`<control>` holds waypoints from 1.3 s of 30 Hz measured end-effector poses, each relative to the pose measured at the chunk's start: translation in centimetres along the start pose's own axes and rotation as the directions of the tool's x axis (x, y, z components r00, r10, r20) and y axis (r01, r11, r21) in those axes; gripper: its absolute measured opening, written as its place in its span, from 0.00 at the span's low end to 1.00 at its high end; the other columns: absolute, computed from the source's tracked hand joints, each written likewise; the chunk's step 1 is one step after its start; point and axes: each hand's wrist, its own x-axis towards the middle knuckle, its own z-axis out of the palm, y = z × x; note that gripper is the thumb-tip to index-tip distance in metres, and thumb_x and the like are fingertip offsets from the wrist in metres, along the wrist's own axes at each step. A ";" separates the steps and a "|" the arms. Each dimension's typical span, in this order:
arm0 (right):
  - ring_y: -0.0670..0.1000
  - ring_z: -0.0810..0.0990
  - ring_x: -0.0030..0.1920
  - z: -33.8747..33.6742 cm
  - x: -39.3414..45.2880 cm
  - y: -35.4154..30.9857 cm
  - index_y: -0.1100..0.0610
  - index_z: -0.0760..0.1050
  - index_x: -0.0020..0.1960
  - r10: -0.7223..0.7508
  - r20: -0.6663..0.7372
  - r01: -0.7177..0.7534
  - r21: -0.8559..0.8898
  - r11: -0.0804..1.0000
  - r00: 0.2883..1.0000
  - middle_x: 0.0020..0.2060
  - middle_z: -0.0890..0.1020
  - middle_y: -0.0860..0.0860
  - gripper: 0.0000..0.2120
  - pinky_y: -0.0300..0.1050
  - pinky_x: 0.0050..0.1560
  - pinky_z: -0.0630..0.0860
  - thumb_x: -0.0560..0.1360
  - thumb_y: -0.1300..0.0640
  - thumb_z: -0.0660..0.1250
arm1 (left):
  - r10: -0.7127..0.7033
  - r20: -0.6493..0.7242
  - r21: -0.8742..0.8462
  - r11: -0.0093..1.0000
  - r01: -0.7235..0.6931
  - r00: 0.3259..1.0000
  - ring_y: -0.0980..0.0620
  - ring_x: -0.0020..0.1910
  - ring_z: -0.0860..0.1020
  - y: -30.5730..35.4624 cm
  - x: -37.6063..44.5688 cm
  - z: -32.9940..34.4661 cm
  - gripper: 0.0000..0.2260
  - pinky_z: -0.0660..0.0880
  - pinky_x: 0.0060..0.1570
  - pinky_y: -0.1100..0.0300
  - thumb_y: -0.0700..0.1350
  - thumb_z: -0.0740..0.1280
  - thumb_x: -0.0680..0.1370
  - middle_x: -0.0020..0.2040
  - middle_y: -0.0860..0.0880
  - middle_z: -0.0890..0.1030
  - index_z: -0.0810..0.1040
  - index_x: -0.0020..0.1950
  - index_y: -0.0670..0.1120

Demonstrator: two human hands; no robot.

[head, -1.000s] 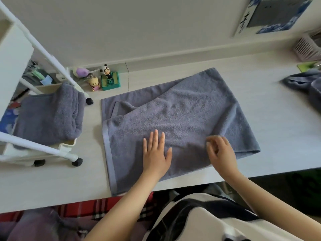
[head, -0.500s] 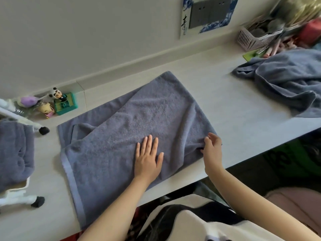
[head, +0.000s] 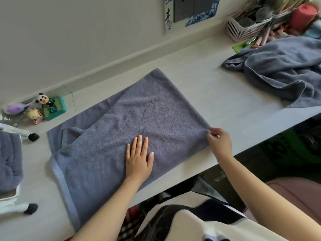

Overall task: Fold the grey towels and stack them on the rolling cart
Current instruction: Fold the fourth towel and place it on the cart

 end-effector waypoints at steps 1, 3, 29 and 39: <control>0.50 0.76 0.50 0.1 -0.2 0.2 0.53 0.74 0.61 -0.056 -0.027 0.051 -0.167 0.985 0.998 0.57 0.74 0.52 0.15 0.45 0.49 0.73 0.75 0.56 0.63 | -0.005 0.006 -0.012 1.000 0.005 1.000 0.45 0.74 0.61 0.1 0.0 0.0 0.27 0.50 0.72 0.46 0.55 0.50 0.79 0.74 0.42 0.64 0.63 0.74 0.44; 0.53 0.74 0.51 0.6 -0.6 0.4 0.50 0.75 0.61 -0.250 -0.060 0.192 -0.477 0.858 0.966 0.56 0.73 0.53 0.15 0.47 0.48 0.73 0.75 0.53 0.64 | -0.016 0.014 -0.047 0.999 0.016 1.000 0.45 0.74 0.60 0.3 0.2 -0.1 0.27 0.47 0.72 0.47 0.56 0.49 0.78 0.74 0.42 0.63 0.63 0.74 0.44; 0.61 0.59 0.73 3.7 3.1 -1.3 0.41 0.53 0.74 -0.219 0.718 0.751 -0.627 0.208 0.660 0.74 0.60 0.54 0.36 0.54 0.74 0.48 0.71 0.27 0.35 | -0.141 0.253 0.012 0.990 0.143 0.957 0.49 0.77 0.40 -3.0 8.5 -4.6 0.25 0.37 0.73 0.45 0.57 0.45 0.82 0.78 0.50 0.41 0.43 0.78 0.55; 0.58 0.36 0.75 3.7 10.9 -9.2 0.39 0.42 0.75 -0.134 0.663 0.660 -0.748 -0.073 0.737 0.77 0.42 0.52 0.31 0.60 0.72 0.34 0.79 0.43 0.56 | -0.127 0.312 -0.146 0.973 0.179 0.942 0.50 0.77 0.44 1.2 9.7 -6.2 0.26 0.44 0.73 0.49 0.59 0.46 0.82 0.79 0.49 0.44 0.47 0.78 0.54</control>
